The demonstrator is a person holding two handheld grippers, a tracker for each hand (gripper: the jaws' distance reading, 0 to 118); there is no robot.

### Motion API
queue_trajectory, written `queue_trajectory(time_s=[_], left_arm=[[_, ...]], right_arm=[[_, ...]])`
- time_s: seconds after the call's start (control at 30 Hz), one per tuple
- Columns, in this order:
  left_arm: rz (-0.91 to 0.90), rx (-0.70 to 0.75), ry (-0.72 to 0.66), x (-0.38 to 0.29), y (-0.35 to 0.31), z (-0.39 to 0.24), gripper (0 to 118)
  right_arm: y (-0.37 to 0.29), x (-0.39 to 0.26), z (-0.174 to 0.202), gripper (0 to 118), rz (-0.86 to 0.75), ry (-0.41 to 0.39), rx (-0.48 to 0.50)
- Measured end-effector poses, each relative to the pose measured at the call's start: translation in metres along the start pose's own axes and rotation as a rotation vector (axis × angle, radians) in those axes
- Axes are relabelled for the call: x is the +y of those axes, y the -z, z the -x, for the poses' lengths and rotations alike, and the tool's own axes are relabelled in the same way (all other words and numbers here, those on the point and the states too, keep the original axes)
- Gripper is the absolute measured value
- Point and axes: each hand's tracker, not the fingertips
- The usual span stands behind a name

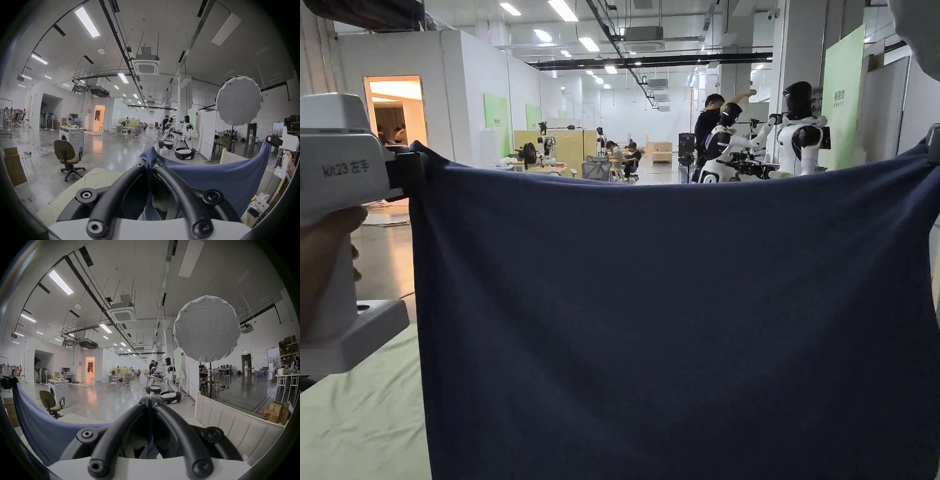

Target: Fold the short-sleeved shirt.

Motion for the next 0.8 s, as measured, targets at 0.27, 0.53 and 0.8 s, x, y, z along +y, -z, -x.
queue_trajectory(time_s=[0.27, 0.53, 0.8], left_arm=[[0.030, 0.001, 0.030, -0.010, 0.033, -0.010, 5], [0.052, 0.033, 0.048, -0.029, 0.091, -0.022, 4], [0.093, 0.064, 0.050, -0.056, 0.168, -0.031, 4]], right_arm=[[0.024, -0.012, 0.000, 3, 0.008, 0.005, -0.016], [0.073, -0.028, 0.010, 3, -0.001, 0.007, -0.068], [0.140, -0.055, 0.025, 3, 0.020, -0.017, -0.098]])
